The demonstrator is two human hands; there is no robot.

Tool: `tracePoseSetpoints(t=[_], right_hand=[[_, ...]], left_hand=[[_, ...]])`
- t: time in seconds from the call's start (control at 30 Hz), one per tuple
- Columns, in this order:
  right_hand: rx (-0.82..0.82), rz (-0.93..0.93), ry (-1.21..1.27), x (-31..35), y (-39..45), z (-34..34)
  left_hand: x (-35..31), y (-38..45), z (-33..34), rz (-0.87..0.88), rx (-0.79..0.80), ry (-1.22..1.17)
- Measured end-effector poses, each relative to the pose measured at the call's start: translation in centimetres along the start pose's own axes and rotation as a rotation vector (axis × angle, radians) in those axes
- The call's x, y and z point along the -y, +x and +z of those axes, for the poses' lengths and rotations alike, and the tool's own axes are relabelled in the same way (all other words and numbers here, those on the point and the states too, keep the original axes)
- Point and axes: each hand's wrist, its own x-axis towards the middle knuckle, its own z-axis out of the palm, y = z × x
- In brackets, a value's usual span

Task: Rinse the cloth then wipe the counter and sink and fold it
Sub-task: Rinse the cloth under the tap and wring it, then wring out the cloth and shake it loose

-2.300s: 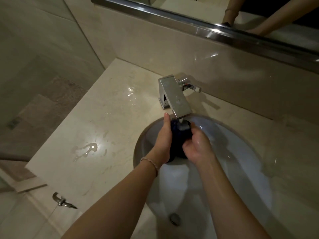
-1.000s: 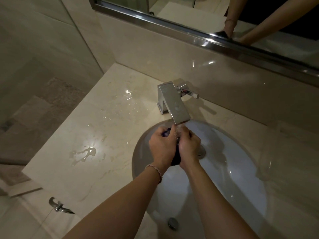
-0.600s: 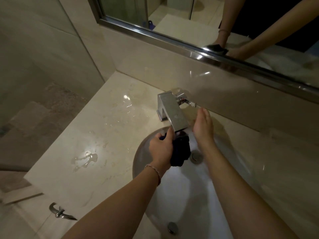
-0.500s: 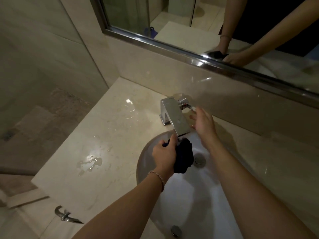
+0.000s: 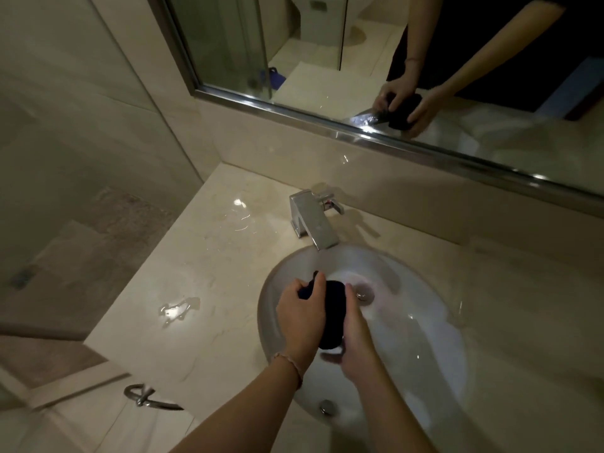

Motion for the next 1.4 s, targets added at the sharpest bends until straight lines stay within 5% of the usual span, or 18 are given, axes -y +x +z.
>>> tracePoseSetpoints(t=[0.13, 0.37, 0.47, 0.8, 1.0, 1.17, 1.4], right_hand=[[0.232, 0.131, 0.343, -1.2, -2.1, -1.5], [0.229, 0.299, 0.190, -3.2, -2.2, -4.1], [0.300, 0.294, 0.340, -4.2, -2.6, -4.7], [0.079, 0.039, 0.444, -4.6, -3.3, -3.4], [0.006, 0.098, 0.554, -3.3, -3.1, -2.8], [-0.396, -0.233, 0.454, -2.9, -3.2, -0.9], [-0.692, -0.711, -0.333, -3.3, -3.0, -0.7]], left_hand=[[0.7, -3.6, -1.2, 0.304, 0.070, 0.249], [2.8, -5.4, -2.1, 0.610, 0.218, 0.285], [3.2, -5.6, -2.7, 0.577, 0.241, 0.261], [1.4, -6.8, -2.7, 0.180, 0.337, 0.071], [0.1, -7.4, -2.0, 0.322, 0.248, 0.211], [-1.5, -6.0, -1.1, -0.058, 0.248, -0.127], [-2.2, -3.9, -1.5, -0.713, 0.546, -0.192]])
